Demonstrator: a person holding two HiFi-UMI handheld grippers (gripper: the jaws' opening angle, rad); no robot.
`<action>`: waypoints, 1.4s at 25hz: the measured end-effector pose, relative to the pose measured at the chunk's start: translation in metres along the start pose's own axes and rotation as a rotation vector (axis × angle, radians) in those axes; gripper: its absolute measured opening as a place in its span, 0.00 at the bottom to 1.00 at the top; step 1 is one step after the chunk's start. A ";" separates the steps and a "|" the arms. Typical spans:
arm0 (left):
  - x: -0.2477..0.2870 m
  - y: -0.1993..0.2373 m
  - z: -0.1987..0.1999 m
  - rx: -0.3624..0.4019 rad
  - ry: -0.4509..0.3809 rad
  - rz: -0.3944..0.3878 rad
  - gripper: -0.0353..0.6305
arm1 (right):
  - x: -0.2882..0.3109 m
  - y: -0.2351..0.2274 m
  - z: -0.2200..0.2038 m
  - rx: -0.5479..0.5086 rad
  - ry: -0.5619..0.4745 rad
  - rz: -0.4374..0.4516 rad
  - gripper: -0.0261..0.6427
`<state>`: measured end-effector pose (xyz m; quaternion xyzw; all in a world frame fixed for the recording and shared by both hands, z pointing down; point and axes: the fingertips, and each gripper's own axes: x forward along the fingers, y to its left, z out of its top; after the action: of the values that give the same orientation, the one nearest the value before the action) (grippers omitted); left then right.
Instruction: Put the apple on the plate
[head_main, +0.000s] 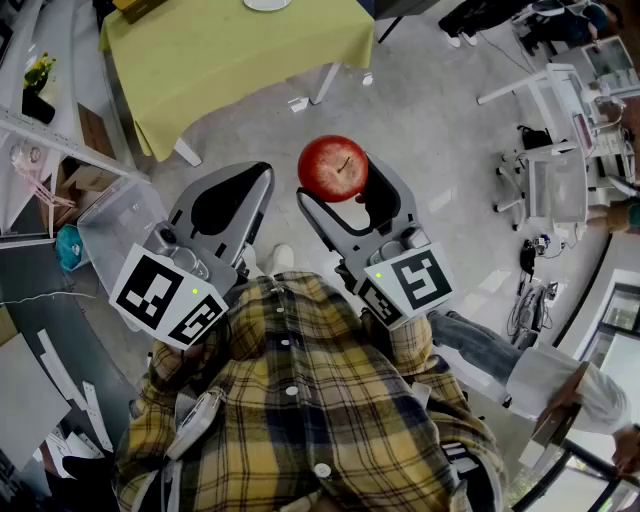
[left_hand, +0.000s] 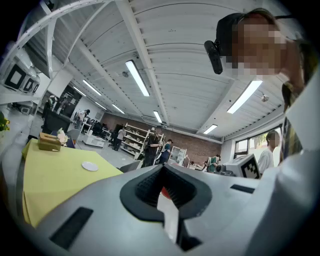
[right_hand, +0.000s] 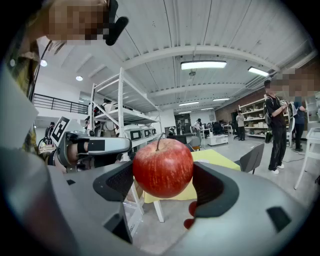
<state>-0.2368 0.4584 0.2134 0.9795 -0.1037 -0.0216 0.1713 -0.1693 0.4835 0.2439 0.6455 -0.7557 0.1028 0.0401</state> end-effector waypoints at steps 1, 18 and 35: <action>0.001 -0.001 -0.001 0.001 0.000 0.001 0.05 | -0.001 0.000 -0.001 0.000 -0.001 0.003 0.58; 0.018 -0.031 -0.012 0.054 -0.006 0.056 0.05 | -0.039 -0.037 -0.007 0.034 -0.028 0.016 0.58; 0.061 0.011 -0.005 0.069 0.021 0.056 0.05 | -0.005 -0.080 -0.007 0.058 -0.022 -0.013 0.58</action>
<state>-0.1792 0.4371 0.2219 0.9817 -0.1299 -0.0031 0.1391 -0.0897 0.4782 0.2580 0.6523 -0.7487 0.1171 0.0138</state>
